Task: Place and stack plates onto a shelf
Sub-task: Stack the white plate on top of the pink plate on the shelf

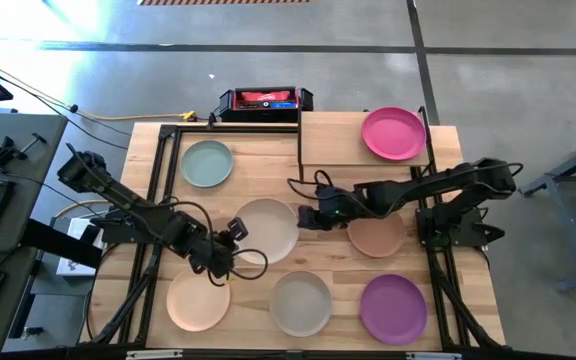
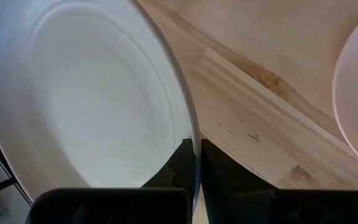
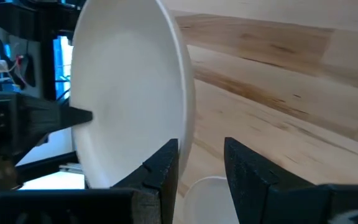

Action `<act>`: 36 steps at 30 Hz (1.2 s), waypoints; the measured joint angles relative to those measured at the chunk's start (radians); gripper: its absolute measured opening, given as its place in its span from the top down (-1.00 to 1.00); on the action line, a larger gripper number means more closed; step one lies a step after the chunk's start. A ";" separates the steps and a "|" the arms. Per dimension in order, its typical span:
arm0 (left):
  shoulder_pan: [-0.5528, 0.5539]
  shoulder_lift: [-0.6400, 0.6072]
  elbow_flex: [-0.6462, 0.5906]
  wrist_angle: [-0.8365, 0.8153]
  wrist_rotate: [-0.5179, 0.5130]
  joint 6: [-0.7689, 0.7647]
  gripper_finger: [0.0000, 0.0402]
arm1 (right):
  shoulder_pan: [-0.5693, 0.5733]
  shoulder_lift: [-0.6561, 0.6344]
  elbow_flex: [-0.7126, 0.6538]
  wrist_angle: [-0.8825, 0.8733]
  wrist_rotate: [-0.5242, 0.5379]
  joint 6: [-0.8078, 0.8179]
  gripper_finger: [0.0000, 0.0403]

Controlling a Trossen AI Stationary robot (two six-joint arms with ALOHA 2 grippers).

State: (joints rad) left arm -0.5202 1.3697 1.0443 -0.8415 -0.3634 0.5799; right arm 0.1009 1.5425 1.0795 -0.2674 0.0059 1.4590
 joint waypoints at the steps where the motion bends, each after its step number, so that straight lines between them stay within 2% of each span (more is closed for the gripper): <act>1: 0.000 0.000 0.000 0.011 0.000 0.004 1.00 | 0.000 0.000 0.000 0.001 0.000 0.000 0.47; 16: 0.011 0.029 0.002 0.118 -0.039 0.052 1.00 | 0.000 0.004 0.000 0.002 0.005 0.010 0.48; 19: 0.010 0.030 0.001 0.102 -0.040 0.051 1.00 | 0.000 0.004 0.000 -0.008 0.005 0.009 0.57; 26: 0.011 0.030 0.001 0.103 -0.047 0.025 0.97 | 0.000 0.004 0.000 -0.015 0.012 -0.006 0.97; 36: 0.010 0.030 0.002 0.097 -0.124 -0.025 0.90 | -0.001 0.004 0.000 -0.020 0.016 0.007 0.98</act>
State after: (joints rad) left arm -0.5098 1.3994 1.0458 -0.7441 -0.4877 0.5544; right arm 0.0998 1.5463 1.0798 -0.2870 0.0220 1.4662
